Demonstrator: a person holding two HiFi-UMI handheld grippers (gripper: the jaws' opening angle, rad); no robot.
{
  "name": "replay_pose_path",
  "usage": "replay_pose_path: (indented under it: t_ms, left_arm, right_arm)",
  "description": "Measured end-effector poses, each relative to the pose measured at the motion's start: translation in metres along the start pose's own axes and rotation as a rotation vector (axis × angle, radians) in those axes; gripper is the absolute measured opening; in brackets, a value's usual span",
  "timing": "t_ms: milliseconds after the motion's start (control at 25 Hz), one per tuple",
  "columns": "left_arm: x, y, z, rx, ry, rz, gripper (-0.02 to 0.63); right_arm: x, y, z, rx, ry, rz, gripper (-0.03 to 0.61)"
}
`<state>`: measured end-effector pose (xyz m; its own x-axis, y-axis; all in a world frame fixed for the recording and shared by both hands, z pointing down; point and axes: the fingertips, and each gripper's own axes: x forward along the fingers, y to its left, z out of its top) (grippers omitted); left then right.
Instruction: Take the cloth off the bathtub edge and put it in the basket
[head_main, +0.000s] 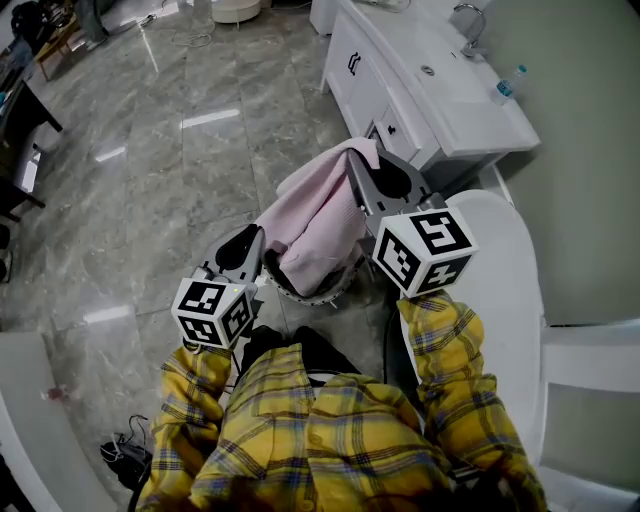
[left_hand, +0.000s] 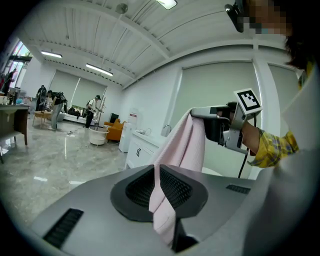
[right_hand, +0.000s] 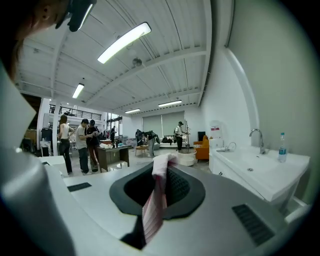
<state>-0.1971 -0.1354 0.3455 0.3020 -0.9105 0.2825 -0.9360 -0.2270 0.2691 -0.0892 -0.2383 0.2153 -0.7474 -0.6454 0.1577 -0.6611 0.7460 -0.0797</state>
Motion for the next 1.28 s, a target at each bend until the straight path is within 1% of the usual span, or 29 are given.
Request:
replay_pose_path:
  t_ms: [160,560,920,1280]
  left_arm:
    - [0.002,-0.001,-0.004,-0.001,0.014,0.004,0.025]
    - [0.028,-0.01,-0.03,0.003,0.088,-0.009,0.025]
    - [0.056,-0.006,-0.071,-0.023,0.173,-0.006,0.023]
    - [0.083,0.014,-0.117,-0.069,0.257,0.027,0.023]
  right_arm:
    - [-0.002,-0.002,-0.038,0.029,0.056,-0.01,0.048]
    - [-0.001,-0.022,-0.135,0.135,0.188,-0.059,0.048]
    - [0.008,-0.029,-0.211,0.17,0.301,-0.066,0.048]
    - [0.015,-0.032,-0.31,0.231,0.479,-0.063,0.048]
